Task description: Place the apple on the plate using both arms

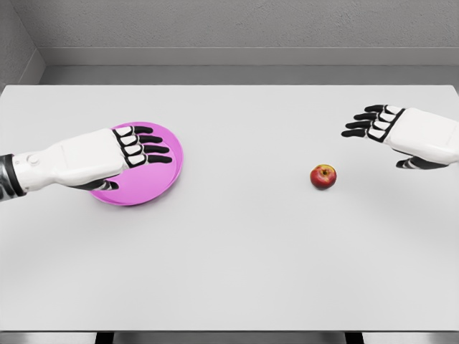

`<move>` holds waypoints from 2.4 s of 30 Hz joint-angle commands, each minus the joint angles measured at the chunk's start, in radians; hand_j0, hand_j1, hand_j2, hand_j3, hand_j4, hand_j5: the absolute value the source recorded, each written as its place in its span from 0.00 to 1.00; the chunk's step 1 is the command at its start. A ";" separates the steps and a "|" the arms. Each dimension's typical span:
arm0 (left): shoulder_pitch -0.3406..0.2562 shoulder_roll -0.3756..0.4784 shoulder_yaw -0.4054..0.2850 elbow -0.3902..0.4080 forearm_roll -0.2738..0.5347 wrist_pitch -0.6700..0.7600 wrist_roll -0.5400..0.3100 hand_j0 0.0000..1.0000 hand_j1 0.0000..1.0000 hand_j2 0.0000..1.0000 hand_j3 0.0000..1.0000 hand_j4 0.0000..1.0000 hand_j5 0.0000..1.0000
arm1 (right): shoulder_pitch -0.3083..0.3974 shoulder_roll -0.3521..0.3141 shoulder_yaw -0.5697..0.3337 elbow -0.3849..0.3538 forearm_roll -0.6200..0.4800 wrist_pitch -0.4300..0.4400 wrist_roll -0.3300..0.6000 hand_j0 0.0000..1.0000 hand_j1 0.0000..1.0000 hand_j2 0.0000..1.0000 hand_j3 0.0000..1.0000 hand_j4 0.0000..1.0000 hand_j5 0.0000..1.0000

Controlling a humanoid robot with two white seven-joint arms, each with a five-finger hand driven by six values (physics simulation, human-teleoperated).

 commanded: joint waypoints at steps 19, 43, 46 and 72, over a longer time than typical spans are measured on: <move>-0.006 0.001 0.001 0.000 0.006 -0.001 -0.039 1.00 1.00 1.00 1.00 1.00 1.00 | -0.009 0.110 0.018 0.017 -0.339 0.000 0.537 1.00 1.00 1.00 1.00 1.00 1.00; -0.008 -0.002 0.001 0.000 0.004 -0.001 -0.062 1.00 1.00 1.00 1.00 1.00 1.00 | -0.126 0.324 0.081 0.294 -0.405 0.125 0.537 1.00 1.00 1.00 1.00 1.00 1.00; -0.008 -0.002 0.003 0.000 0.004 -0.001 -0.062 1.00 1.00 1.00 1.00 1.00 1.00 | -0.127 0.333 0.084 0.306 -0.399 0.125 0.537 1.00 1.00 1.00 1.00 1.00 1.00; -0.008 -0.002 0.003 0.001 0.004 -0.001 -0.062 1.00 1.00 1.00 1.00 1.00 1.00 | -0.149 0.387 0.118 0.388 -0.338 0.145 0.537 1.00 1.00 1.00 1.00 1.00 1.00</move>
